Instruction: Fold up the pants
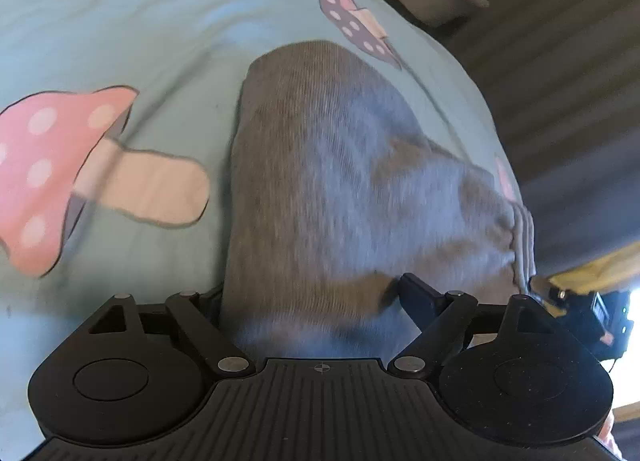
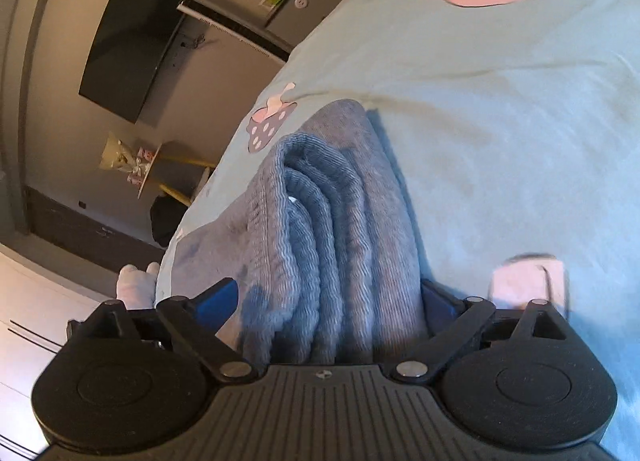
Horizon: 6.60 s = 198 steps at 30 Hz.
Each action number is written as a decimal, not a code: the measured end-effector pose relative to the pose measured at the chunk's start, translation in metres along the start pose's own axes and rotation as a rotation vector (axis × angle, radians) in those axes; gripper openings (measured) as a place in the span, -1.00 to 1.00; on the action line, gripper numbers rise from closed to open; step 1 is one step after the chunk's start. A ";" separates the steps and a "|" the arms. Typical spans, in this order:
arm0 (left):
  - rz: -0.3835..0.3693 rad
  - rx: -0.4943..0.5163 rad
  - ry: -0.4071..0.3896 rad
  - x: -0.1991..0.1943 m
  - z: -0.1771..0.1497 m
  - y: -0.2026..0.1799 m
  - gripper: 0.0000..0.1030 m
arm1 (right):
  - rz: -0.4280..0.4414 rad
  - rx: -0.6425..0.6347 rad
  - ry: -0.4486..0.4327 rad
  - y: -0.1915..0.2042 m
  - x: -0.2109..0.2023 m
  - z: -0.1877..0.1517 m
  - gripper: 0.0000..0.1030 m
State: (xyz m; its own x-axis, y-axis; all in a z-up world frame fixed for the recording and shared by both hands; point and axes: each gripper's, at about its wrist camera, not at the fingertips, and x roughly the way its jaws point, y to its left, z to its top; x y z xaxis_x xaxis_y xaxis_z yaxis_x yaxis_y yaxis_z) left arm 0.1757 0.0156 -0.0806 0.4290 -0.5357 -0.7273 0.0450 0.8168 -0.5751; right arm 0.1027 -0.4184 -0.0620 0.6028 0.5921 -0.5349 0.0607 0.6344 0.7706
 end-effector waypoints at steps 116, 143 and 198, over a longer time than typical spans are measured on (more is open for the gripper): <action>0.476 0.334 -0.389 -0.076 -0.144 -0.078 1.00 | -0.638 -0.616 -0.298 0.196 0.005 -0.143 0.92; 0.478 0.329 -0.373 -0.076 -0.148 -0.078 1.00 | -0.643 -0.606 -0.286 0.195 0.005 -0.143 0.92; 0.440 0.290 -0.375 -0.080 -0.150 -0.079 1.00 | -0.641 -0.569 -0.269 0.191 0.005 -0.140 0.92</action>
State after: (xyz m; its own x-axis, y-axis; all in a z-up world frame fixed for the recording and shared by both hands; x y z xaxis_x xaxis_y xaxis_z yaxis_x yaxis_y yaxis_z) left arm 0.0028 -0.0382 -0.0327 0.7463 -0.0689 -0.6620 0.0119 0.9959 -0.0902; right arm 0.0065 -0.2245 0.0341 0.7593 -0.0516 -0.6487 0.0891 0.9957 0.0251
